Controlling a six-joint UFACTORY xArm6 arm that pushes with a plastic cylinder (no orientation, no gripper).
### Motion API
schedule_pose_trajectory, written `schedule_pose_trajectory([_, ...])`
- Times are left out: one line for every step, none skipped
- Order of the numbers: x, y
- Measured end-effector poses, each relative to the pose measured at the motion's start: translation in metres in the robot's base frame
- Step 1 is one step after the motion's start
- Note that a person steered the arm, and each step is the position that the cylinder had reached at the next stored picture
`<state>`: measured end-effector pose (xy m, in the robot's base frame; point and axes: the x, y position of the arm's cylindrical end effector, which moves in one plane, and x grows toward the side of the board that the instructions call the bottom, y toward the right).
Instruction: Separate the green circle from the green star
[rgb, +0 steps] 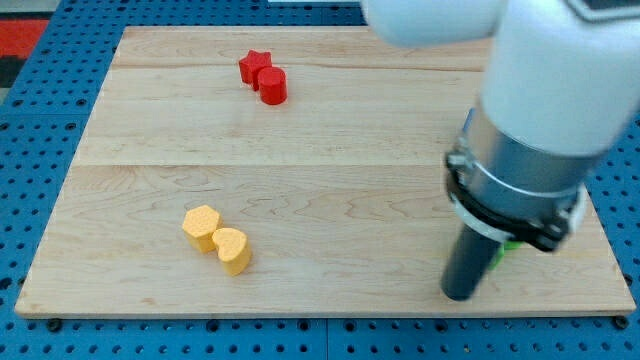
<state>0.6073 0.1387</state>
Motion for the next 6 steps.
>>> schedule_pose_trajectory([-0.019,0.049])
schedule_pose_trajectory([-0.047,0.049])
schedule_pose_trajectory([-0.061,0.063])
schedule_pose_trajectory([-0.083,0.069])
schedule_pose_trajectory([-0.084,0.096])
schedule_pose_trajectory([-0.1,0.086])
